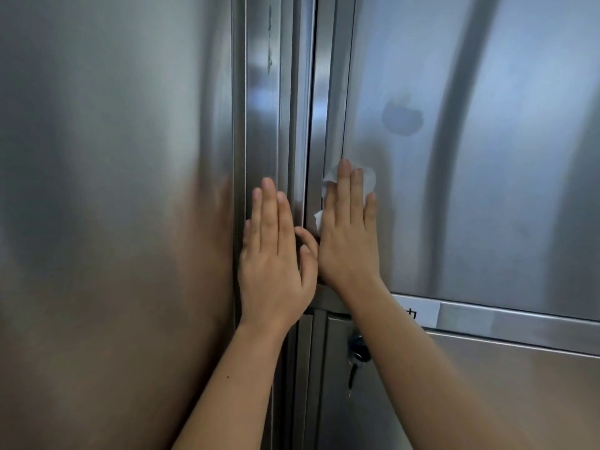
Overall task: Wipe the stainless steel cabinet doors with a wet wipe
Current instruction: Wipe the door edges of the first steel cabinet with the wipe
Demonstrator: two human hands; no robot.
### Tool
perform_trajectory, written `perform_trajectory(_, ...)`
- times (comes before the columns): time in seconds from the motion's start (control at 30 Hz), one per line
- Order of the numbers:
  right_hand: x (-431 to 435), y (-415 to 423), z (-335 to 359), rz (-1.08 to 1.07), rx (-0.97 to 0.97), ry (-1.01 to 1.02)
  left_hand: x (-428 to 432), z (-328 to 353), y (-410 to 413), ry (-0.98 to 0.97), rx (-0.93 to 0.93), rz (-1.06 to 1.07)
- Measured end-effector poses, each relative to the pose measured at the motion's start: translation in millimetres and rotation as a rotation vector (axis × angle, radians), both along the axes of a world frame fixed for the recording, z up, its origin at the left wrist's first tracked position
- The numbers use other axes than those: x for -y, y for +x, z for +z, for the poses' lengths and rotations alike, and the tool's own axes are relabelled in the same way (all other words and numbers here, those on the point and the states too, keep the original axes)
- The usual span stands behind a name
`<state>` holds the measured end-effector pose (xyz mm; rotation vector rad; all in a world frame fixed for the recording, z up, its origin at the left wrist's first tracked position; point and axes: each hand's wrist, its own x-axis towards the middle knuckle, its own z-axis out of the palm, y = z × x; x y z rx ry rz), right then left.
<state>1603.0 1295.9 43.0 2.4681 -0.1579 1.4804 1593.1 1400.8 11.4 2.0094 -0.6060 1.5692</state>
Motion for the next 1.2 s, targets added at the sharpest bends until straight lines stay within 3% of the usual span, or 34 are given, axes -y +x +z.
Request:
perform_trajectory(0.23,-4,-5,-41,0.108,-0.001,0.065,-2,0,-1,-0.003,-0.016,-0.023)
perform_trajectory(0.4,0,-7,-70,0.015,0.008,-0.008,-4,0,0,0.006,-0.004,-0.029)
perform_trajectory(0.57,4,-5,-55,0.013,0.065,-0.069,-4,1,-1,-0.006,-0.002,-0.048)
perform_trajectory(0.77,1,8,-12,0.015,0.135,0.007,-4,0,-2,0.001,-0.028,-0.043)
perform_trajectory(1.03,-5,-5,-83,-0.096,0.030,-0.029,-6,-37,-8,0.063,-0.114,0.013)
perform_trajectory(1.2,-5,-2,-61,-0.067,0.088,-0.007,-8,-62,-11,0.104,-0.140,0.049)
